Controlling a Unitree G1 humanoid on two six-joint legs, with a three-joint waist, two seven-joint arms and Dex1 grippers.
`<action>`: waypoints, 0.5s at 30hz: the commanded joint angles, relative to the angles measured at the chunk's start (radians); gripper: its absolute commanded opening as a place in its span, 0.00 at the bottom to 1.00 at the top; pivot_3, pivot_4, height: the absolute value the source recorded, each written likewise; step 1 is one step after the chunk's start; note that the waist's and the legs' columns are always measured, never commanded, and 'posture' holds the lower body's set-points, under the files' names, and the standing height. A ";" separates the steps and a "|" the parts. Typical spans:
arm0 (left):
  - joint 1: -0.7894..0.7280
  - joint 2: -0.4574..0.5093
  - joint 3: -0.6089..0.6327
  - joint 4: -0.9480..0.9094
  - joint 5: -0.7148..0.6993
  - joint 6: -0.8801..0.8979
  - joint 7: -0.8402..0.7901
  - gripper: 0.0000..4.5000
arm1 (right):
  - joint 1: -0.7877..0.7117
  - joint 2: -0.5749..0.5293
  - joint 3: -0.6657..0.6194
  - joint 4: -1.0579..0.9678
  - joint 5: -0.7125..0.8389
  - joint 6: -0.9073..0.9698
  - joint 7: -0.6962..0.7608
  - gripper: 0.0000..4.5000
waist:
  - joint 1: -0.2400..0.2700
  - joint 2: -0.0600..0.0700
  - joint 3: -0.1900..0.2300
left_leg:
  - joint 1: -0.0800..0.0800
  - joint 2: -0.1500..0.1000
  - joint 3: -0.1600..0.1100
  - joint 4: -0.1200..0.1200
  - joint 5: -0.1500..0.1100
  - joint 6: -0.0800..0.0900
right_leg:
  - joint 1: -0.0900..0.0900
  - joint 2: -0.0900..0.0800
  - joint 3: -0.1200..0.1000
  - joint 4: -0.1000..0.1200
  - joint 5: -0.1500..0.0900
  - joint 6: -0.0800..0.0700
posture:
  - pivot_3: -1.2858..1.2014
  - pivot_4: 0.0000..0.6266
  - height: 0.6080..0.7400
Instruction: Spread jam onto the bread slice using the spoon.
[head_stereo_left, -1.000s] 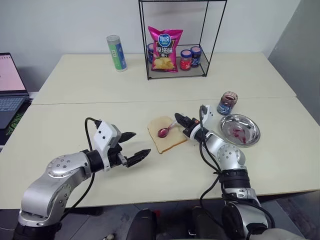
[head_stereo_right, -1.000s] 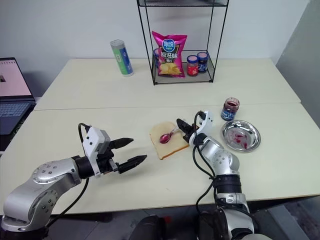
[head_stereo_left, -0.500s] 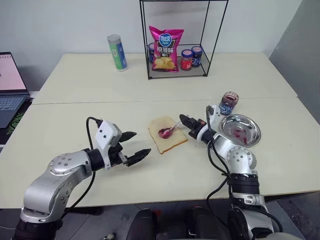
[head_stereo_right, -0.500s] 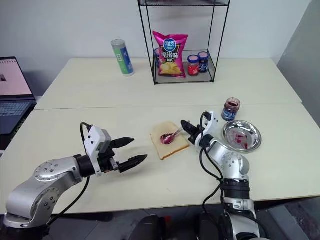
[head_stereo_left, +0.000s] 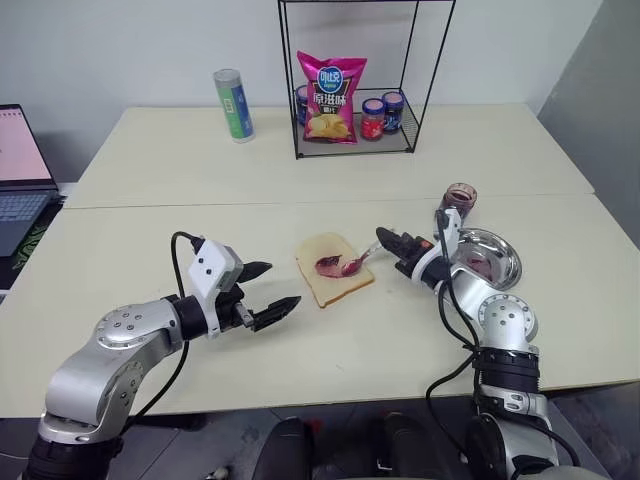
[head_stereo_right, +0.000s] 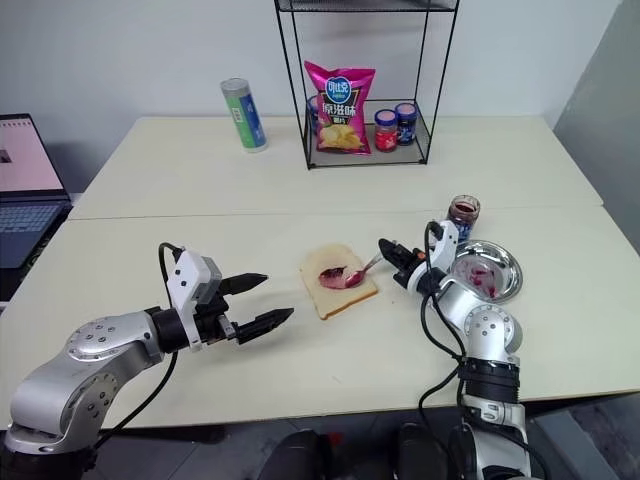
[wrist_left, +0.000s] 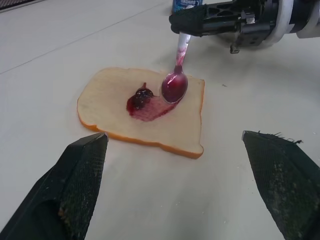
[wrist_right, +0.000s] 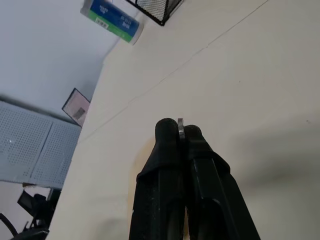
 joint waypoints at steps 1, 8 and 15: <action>-0.013 0.011 0.009 -0.014 -0.003 -0.016 -0.005 1.00 | -0.075 0.033 -0.018 0.028 0.025 -0.037 -0.024 0.01 | -0.002 0.000 0.000 | 0.000 0.000 0.000 0.000 0.000 0.000 | 0.000 0.000 0.000 0.000 0.000 0.000 | 0.52 0.24 1.00; -0.025 0.010 0.002 -0.008 -0.001 -0.018 -0.007 1.00 | -0.152 0.086 -0.008 0.185 -0.043 -0.139 -0.025 0.01 | -0.007 0.000 0.000 | 0.000 0.000 0.000 -0.001 0.000 0.000 | -0.001 0.001 0.000 0.000 0.000 0.000 | 0.52 0.24 1.00; -0.026 0.009 0.001 -0.014 -0.003 -0.013 -0.004 1.00 | -0.162 0.106 0.003 0.252 -0.070 -0.180 -0.013 0.01 | -0.006 0.000 0.000 | -0.001 -0.001 0.000 -0.001 0.000 0.000 | -0.001 0.000 0.000 -0.001 0.000 0.000 | 0.52 0.24 1.00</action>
